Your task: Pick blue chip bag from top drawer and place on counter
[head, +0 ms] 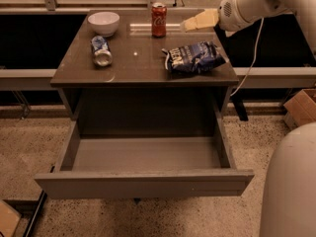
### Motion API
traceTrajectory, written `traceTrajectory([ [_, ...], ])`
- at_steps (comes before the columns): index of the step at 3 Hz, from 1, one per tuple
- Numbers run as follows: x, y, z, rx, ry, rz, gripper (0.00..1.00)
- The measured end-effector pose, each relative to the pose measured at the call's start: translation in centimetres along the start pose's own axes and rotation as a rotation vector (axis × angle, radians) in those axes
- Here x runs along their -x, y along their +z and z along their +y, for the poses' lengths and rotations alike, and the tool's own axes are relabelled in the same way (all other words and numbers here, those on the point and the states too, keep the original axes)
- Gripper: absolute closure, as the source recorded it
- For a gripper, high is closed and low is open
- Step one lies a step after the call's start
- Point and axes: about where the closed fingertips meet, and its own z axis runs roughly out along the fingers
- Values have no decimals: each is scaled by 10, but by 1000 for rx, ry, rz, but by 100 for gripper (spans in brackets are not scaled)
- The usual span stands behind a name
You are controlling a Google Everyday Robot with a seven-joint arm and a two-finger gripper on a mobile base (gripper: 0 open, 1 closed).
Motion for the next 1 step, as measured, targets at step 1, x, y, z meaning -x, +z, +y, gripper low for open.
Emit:
traceTrajectory([
  [1, 0, 0, 0, 0, 0, 0, 0],
])
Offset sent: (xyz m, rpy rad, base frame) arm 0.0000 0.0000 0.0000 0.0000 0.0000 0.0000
